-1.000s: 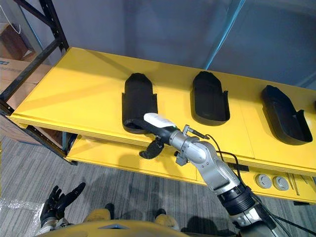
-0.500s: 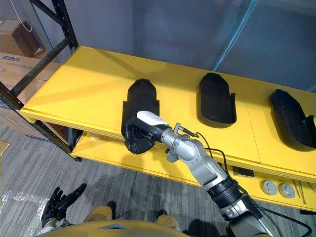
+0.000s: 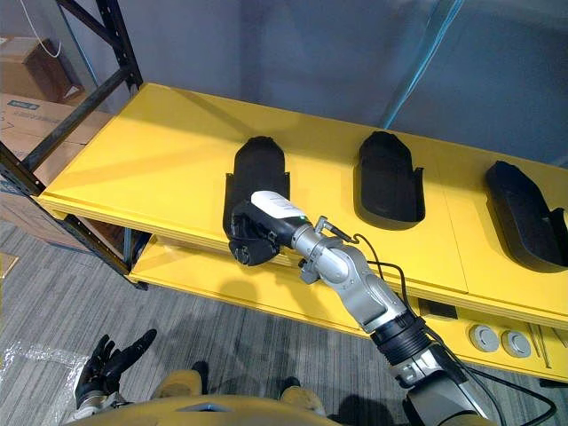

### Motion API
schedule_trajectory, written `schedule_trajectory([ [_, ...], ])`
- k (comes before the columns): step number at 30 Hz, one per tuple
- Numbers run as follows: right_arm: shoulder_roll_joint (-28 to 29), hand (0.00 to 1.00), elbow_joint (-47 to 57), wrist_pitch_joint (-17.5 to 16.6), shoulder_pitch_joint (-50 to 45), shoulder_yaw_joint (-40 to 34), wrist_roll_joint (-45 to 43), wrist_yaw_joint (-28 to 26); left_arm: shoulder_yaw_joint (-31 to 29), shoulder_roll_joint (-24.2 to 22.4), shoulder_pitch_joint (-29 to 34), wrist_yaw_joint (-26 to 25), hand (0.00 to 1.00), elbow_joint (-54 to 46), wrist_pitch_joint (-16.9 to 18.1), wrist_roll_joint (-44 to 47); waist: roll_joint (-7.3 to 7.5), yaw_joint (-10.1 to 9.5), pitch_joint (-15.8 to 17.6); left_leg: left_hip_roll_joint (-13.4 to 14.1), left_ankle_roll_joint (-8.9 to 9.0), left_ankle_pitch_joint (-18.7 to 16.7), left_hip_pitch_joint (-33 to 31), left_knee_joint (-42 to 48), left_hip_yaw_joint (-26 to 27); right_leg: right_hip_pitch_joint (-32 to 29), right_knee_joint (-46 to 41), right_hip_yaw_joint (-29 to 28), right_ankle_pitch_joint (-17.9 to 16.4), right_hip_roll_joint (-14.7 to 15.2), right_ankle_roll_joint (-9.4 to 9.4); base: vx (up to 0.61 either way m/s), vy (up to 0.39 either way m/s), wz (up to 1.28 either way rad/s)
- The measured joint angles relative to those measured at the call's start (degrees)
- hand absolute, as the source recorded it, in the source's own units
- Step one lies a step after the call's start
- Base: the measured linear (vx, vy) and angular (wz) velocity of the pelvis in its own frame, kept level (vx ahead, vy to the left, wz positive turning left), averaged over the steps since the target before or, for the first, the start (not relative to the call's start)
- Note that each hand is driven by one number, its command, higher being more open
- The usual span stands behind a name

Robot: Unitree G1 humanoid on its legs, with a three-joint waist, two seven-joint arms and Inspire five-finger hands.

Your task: Walk over and take three plastic housings, then place them on the shelf

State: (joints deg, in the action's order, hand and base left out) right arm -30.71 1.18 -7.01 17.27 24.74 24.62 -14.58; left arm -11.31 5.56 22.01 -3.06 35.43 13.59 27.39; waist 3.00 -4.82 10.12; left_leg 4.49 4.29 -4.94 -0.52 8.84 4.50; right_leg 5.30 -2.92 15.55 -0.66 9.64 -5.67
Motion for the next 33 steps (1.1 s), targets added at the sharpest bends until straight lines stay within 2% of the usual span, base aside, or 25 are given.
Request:
schedule_trajectory([
  [4, 0.0, 0.0, -1.4, 0.0, 1.1, -1.2, 2.1, 0.1, 0.4, 0.0, 0.0, 0.0, 1.0, 0.0, 0.0, 0.0, 0.0, 0.06, 0.0, 0.0, -0.02, 0.1, 0.1, 0.0, 0.0, 0.1, 0.0, 0.0, 0.0, 0.0, -0.06, 0.0, 0.0, 0.0],
  [11, -0.1, 0.0, -5.4, 0.1, 3.5, -3.0, 2.0, 3.5, 1.0, 0.0, 0.1, -0.1, 1.0, 0.0, -0.1, 0.0, -0.3, -0.05, 0.2, 0.1, -0.03, 0.1, 1.1, -0.1, 0.1, 0.9, 0.0, -0.1, 0.1, -0.1, -0.08, 0.0, 0.0, 0.0],
  [20, -0.1, 0.0, -11.5, -0.2, 5.8, -4.9, 2.0, 4.3, 1.5, 0.0, -0.1, -0.3, 1.0, 0.0, -0.2, 0.0, -0.86, -0.48, 0.5, 0.1, -0.04, 0.2, 1.1, -0.1, 0.1, 0.9, 0.0, -0.1, 0.1, -0.1, -0.13, 0.0, 0.0, 0.0],
  [26, -0.1, 0.0, -17.8, -1.8, 10.4, -4.9, 2.0, 6.4, 1.5, -0.2, -0.1, -0.5, 1.0, 0.0, -0.4, 0.0, -1.29, -1.15, 0.6, 0.1, -0.05, 0.5, 1.2, -0.2, 0.1, 0.9, 0.0, -0.1, 0.1, -0.1, -0.16, 0.0, 0.0, 0.0],
  [33, -0.1, 0.0, -23.3, -6.0, 15.2, -3.8, 2.0, 6.6, 1.5, -0.7, -0.1, -0.7, 1.0, 0.0, -1.4, -0.1, -2.3, -1.8, 1.0, 0.1, -0.08, 0.7, 2.0, -0.5, -0.1, 1.8, 0.1, 0.1, 0.2, -0.1, -0.22, 0.0, 0.0, 0.0],
])
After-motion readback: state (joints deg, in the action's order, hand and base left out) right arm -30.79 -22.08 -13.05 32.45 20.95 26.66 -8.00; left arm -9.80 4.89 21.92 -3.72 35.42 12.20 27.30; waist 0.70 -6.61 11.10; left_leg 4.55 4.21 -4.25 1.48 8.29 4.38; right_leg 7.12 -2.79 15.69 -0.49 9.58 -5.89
